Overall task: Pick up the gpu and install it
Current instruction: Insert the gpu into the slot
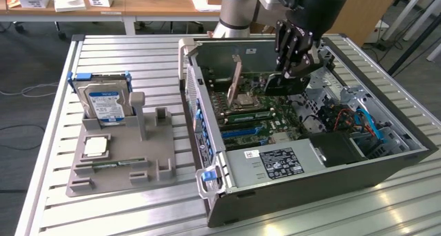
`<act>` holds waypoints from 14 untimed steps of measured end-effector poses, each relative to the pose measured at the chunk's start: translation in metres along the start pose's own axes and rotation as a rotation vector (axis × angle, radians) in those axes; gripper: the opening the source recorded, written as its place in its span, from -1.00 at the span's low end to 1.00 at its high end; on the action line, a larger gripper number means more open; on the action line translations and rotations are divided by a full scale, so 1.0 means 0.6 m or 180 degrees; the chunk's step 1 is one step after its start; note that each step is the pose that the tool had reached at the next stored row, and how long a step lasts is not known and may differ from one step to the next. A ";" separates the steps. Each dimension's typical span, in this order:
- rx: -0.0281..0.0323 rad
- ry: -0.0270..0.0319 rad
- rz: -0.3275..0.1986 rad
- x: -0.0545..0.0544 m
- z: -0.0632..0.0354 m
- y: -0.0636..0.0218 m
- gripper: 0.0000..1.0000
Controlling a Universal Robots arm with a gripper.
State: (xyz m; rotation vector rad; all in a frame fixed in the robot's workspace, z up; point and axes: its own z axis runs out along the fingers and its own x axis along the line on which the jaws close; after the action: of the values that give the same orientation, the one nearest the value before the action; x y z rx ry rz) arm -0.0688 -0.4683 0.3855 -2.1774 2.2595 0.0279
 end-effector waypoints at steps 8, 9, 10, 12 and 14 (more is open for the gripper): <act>0.0001 -0.0001 0.0000 0.000 0.018 0.000 -0.45; 0.0002 -0.0001 0.0000 0.000 0.021 0.000 -0.45; 0.0001 -0.0001 0.0000 0.000 0.024 0.000 -0.45; 0.0002 -0.0001 0.0000 0.000 0.028 0.000 -0.45; 0.0001 0.0000 0.0000 0.000 0.029 0.000 -0.45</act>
State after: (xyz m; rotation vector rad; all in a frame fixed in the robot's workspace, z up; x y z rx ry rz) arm -0.0688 -0.4682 0.3682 -2.1772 2.2592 0.0275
